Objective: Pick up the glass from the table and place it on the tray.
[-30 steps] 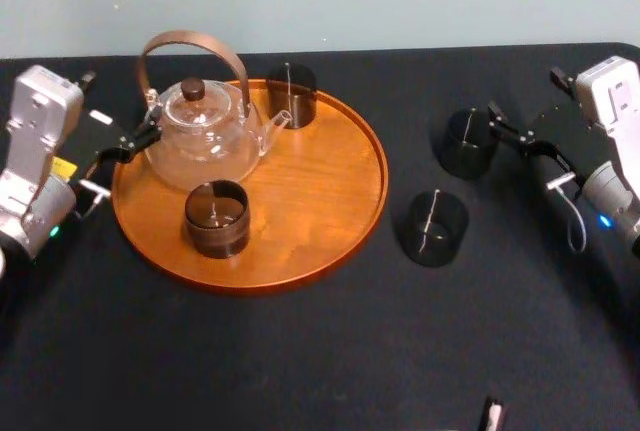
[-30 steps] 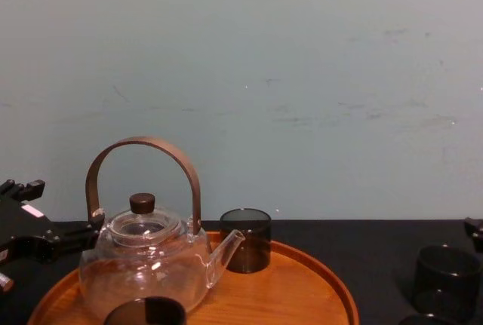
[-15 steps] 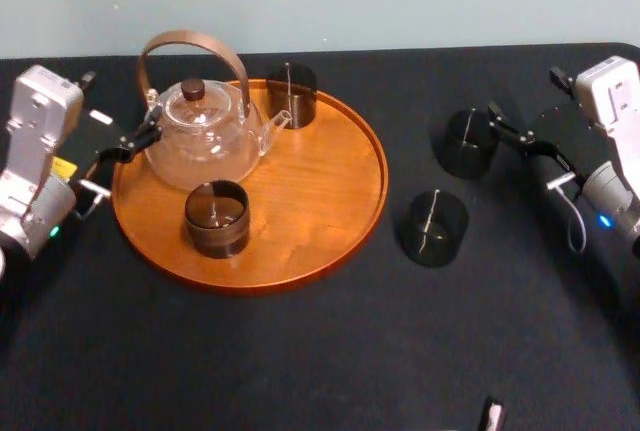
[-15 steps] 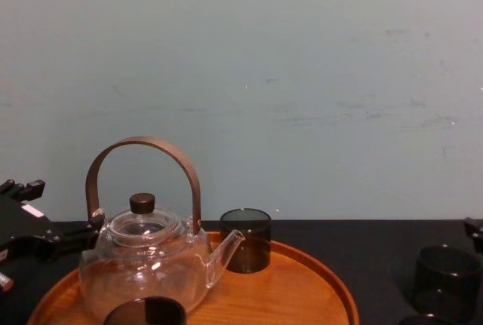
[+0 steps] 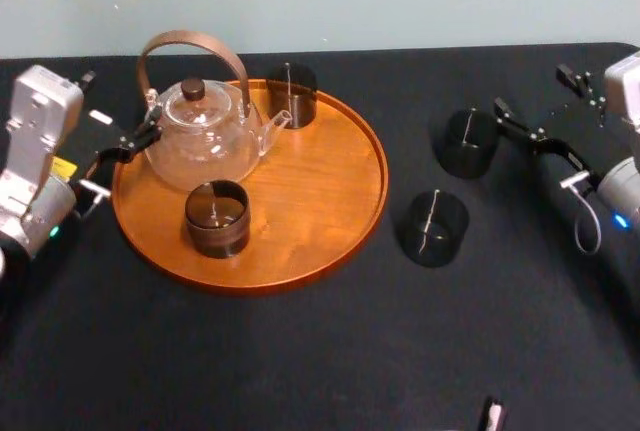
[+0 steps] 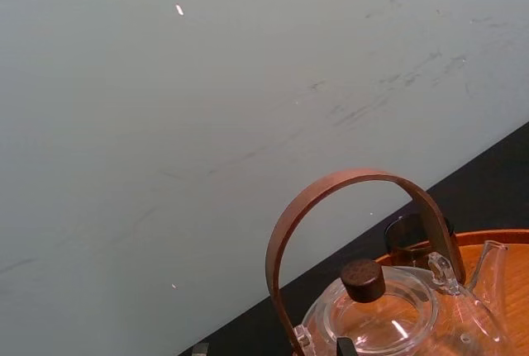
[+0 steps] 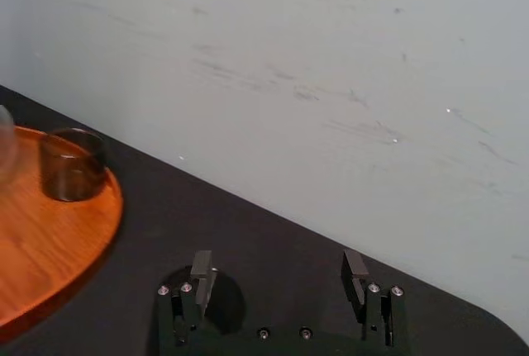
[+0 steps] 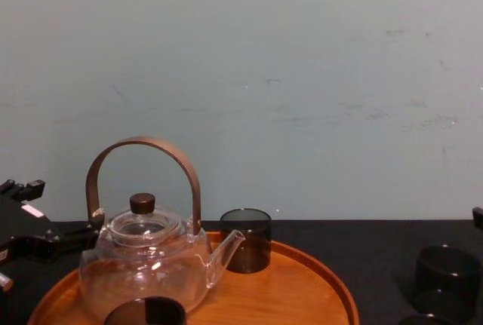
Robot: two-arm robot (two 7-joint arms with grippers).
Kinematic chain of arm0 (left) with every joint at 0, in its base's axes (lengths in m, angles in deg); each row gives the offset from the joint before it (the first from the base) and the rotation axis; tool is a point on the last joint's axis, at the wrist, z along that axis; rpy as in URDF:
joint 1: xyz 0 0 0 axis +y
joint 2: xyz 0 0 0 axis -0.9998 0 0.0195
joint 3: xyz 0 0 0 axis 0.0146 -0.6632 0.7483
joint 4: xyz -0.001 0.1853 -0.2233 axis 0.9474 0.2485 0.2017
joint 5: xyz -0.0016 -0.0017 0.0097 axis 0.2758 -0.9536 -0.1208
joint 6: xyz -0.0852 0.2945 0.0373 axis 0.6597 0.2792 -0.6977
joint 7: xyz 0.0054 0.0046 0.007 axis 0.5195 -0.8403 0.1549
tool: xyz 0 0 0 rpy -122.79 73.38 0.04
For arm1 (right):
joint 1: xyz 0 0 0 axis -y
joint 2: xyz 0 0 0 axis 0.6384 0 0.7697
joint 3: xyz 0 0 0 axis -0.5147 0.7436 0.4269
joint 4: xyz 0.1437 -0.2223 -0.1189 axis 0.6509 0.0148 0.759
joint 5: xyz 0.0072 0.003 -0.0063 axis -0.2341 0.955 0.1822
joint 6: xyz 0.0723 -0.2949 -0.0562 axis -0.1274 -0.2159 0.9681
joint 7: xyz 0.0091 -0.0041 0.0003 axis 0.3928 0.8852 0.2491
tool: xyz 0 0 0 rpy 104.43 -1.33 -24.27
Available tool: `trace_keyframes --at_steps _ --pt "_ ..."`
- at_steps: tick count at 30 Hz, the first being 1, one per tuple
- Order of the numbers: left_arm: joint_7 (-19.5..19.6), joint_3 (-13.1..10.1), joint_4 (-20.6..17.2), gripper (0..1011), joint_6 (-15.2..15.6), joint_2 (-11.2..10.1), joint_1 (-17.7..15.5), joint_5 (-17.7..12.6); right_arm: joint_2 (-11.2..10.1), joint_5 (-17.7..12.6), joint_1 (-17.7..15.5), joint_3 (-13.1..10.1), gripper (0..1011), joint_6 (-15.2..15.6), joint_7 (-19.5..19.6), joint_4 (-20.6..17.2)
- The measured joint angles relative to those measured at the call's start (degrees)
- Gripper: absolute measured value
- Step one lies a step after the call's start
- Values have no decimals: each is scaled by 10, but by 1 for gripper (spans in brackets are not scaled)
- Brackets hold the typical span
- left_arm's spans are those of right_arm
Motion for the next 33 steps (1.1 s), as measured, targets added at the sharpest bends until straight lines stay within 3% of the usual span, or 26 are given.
trace_keyframes --at_steps 4,14,21,33 --pt "0 0 0 1001 0 0 0 0 -12 -29 -27 -15 1002 8 -32 -34" --pt "0 0 0 1001 0 0 0 0 -37 -67 -104 -37 1002 28 -74 -122" --pt "0 0 0 1001 0 0 0 0 -48 -81 -152 -45 1002 48 -93 -164" --pt "0 0 0 1001 0 0 0 0 -43 -105 -176 -51 1003 73 -137 -173"
